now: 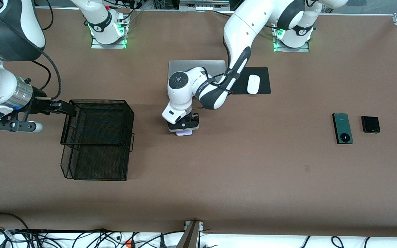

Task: Place phones with both arms
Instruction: 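Carry the white phone with the left gripper to beside the laptop, then release the white phone with the left gripper while the right gripper approaches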

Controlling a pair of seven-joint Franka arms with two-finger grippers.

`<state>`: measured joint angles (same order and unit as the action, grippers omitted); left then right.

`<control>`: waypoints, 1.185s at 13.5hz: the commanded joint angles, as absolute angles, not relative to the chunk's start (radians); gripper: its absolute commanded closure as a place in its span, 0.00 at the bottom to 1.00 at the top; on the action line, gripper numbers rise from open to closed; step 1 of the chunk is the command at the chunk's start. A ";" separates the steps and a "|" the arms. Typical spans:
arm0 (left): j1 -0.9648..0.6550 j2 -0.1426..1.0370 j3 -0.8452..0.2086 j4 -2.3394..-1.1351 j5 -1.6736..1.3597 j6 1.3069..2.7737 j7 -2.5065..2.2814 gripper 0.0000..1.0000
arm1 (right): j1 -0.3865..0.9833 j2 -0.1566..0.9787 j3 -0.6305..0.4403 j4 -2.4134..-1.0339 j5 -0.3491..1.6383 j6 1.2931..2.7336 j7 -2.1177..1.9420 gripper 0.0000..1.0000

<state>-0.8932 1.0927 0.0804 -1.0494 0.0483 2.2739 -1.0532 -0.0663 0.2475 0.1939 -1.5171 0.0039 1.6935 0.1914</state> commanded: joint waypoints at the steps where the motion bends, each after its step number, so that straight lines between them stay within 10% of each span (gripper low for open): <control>1: -0.907 1.123 0.112 -0.997 0.041 2.272 -1.068 0.90 | -0.063 0.239 0.196 -1.523 -0.011 1.697 0.202 0.00; 3: -0.905 1.117 0.126 -0.997 0.041 2.272 -1.065 0.00 | -0.063 0.239 0.196 -1.523 -0.011 1.694 0.202 0.00; 9: -0.840 0.996 0.127 -1.026 0.029 2.120 -0.961 0.00 | -0.063 0.239 0.196 -1.520 -0.008 1.687 0.192 0.00; 16: -0.629 0.538 0.112 -1.573 0.032 2.060 -0.656 0.00 | 0.173 0.296 0.225 -1.481 -0.028 1.719 0.417 0.00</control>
<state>-0.6973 0.7470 0.1297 -1.3127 0.0477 2.0485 -0.7770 0.0902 0.2529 0.2273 -1.5157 -0.0055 1.7055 0.3100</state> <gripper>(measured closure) 0.000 0.000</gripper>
